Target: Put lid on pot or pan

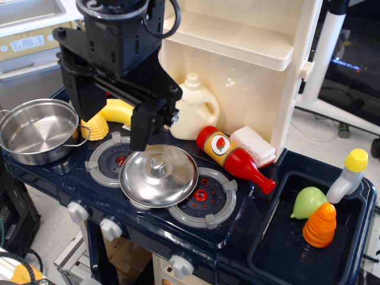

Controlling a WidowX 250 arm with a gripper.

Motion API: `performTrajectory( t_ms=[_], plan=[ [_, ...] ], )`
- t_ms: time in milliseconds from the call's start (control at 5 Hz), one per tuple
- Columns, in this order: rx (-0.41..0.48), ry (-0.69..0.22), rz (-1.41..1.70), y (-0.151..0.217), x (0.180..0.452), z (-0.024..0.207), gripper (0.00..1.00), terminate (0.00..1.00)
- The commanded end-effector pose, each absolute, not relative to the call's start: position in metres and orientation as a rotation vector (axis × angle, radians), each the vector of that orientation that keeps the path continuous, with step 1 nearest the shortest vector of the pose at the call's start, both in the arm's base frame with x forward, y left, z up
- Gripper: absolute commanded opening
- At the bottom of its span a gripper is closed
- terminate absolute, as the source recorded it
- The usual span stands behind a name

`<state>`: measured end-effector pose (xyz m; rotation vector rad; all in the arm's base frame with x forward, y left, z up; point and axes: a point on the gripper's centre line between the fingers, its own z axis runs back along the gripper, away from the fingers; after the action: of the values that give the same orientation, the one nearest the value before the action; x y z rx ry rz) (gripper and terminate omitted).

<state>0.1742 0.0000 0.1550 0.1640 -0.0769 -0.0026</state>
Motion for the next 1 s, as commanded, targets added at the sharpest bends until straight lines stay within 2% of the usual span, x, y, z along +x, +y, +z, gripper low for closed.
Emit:
performTrajectory(
  t_ms=[0,400,600,800],
  plan=[
    [0.164,-0.077,-0.003,0.0,0.174,0.155,1.0,0.0],
    [0.12,-0.25,-0.103,0.005,0.224,0.113,1.0,0.0],
    [0.076,-0.251,-0.116,-0.001,0.232,0.095,1.0,0.0],
    [0.079,-0.225,-0.123,0.0,0.236,0.078,1.0,0.0]
  ],
)
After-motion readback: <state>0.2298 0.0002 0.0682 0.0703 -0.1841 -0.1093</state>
